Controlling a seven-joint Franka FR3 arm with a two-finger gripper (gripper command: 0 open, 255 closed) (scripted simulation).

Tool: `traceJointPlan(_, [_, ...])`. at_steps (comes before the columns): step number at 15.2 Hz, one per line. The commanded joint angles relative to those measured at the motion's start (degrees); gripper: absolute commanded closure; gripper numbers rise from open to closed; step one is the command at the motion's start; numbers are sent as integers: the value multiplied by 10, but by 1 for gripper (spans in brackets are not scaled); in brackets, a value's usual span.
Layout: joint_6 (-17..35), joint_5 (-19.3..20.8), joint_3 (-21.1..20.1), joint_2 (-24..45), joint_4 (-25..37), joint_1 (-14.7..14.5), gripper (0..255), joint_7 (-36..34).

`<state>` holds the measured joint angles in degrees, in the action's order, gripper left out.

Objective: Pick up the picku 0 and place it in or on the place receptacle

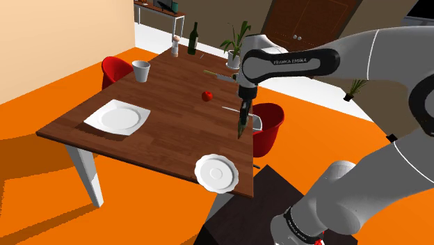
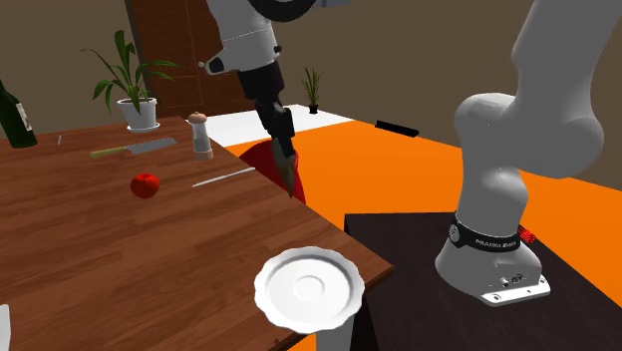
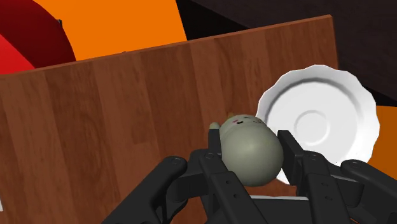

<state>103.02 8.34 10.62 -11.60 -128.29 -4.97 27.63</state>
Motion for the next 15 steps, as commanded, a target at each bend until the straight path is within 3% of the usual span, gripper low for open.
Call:
traceJointPlan(1, [-11,-7,-16,-19,-11,-11,255,-24])
traceJointPlan(11, [-50,-67,-105,-87,-49,-75,255,-153])
traceJointPlan(15, [-18,-66,-105,-79,-73,-75,255,-153])
